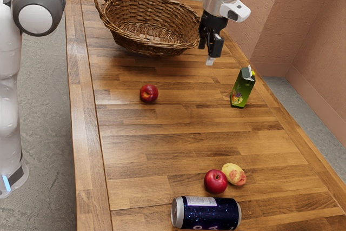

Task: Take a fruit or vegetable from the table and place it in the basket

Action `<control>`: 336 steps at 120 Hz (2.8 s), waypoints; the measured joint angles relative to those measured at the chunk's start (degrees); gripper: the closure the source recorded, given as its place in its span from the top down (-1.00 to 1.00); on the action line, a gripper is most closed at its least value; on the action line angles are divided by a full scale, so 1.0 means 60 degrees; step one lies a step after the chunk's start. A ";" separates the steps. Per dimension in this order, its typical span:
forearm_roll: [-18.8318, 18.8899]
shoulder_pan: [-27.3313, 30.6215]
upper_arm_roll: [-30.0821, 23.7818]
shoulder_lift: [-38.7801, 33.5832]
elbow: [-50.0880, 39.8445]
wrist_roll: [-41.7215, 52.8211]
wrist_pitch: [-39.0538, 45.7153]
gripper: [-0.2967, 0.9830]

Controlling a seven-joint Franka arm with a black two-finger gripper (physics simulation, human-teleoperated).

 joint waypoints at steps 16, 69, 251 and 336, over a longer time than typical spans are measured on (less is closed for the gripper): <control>-0.0001 0.0002 0.0000 0.0000 0.0000 0.0040 -0.0006 0.54; 0.0411 -0.0225 0.0827 -0.3498 -0.5257 0.2842 0.0980 0.53; 0.0416 -0.0081 0.2197 -0.2232 -0.7867 0.6557 0.4247 0.54; 0.0417 -0.0095 0.2154 -0.2056 -0.7832 0.6538 0.4398 0.05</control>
